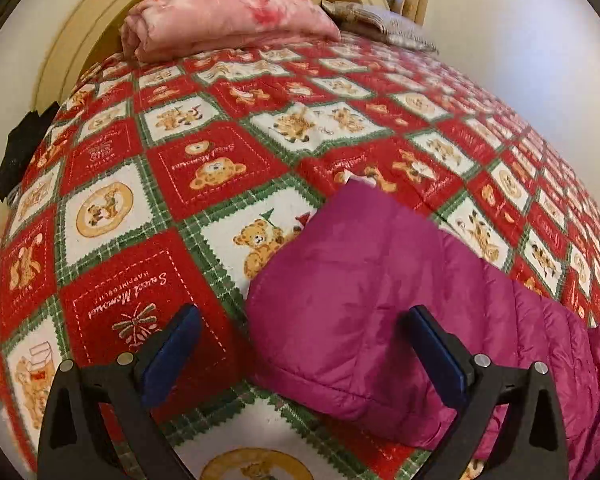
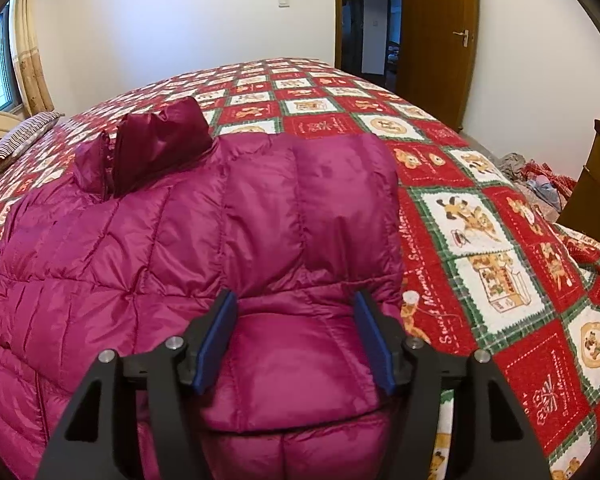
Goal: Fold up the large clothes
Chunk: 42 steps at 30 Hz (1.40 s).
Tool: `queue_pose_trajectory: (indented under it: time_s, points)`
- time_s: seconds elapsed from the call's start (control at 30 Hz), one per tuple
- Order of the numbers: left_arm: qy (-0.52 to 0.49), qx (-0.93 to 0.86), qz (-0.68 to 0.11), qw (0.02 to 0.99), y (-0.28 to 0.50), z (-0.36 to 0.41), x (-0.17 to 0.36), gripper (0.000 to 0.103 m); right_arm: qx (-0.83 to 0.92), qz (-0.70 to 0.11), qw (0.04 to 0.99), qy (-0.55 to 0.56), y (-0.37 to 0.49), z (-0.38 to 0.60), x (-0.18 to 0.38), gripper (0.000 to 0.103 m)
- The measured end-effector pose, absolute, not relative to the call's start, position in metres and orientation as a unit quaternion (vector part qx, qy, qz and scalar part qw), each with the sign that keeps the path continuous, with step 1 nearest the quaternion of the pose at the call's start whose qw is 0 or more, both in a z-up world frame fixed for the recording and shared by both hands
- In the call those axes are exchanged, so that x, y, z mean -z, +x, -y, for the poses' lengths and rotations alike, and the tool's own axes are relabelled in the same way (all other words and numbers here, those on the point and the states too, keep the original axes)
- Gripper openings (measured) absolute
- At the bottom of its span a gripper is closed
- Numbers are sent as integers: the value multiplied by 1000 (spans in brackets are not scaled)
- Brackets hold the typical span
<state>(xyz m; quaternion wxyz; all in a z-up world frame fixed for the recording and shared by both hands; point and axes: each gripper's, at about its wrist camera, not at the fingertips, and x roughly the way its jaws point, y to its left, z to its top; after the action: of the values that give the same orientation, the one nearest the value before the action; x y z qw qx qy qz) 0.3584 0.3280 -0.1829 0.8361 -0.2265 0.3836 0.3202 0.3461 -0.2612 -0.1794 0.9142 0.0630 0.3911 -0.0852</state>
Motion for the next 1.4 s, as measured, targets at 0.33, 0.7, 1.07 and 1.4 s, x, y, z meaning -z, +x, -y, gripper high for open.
queue_pose_trajectory:
  time_s: [0.33,0.7,1.07,1.4]
  points:
    - [-233,-253,-348,872,356,-311,176,27,86,-391,914,63,345,261,180,66]
    - [-149,-128,-232,953,366,-203,60,21,81,-389,915,73,345,264,180,66]
    - [-24,180,-193,964,357,31,29,13,73,-384,916,89,344,267,181,67]
    - [15,269,-339,901,365,131,121,13,52,-377,917,118,342,273,181,76]
